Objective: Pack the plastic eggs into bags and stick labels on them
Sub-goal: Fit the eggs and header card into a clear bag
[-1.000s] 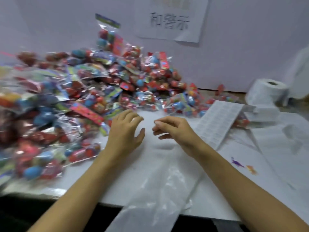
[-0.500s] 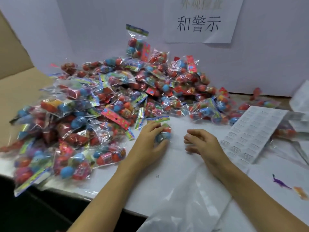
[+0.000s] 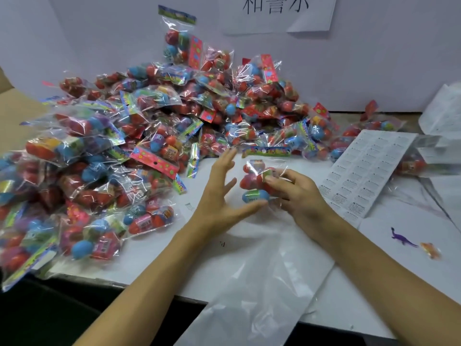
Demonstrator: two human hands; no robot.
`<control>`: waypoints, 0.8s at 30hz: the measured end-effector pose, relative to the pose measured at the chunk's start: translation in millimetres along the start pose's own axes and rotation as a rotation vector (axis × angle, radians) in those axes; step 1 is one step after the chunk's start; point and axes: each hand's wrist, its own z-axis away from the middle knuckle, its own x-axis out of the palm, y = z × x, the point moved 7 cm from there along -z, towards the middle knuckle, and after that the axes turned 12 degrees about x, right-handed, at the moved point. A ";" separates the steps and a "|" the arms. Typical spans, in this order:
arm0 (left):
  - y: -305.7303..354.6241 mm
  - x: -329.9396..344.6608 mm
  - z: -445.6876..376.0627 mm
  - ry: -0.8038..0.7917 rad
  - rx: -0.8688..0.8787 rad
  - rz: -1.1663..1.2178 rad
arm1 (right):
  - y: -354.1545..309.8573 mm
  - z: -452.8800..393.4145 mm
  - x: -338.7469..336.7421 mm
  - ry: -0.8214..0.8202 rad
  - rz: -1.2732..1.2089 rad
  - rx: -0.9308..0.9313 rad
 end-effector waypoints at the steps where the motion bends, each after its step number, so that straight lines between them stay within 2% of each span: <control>1: -5.6 -2.8 0.9 0.062 -0.109 0.102 | 0.4 0.0 -0.4 -0.010 0.003 -0.005; 3: -15.7 -5.8 1.9 0.144 -0.274 0.289 | 0.0 0.4 0.4 -0.020 0.024 -0.007; 5: -20.1 -5.2 2.8 0.138 -0.326 0.375 | 0.5 2.0 1.6 -0.032 0.043 -0.017; 9: -16.4 1.6 5.1 0.024 -0.313 0.394 | -1.4 7.6 7.1 -0.068 0.059 -0.035; 16: -13.9 -3.9 5.4 0.150 -0.346 0.544 | -3.6 10.5 10.5 -0.075 0.096 -0.042; 21: -14.4 1.1 6.5 0.070 -0.315 0.514 | -0.8 12.1 14.4 -0.104 0.177 -0.045; 24: -21.0 0.2 6.4 0.079 -0.304 0.497 | -1.4 12.2 16.1 -0.115 0.228 -0.059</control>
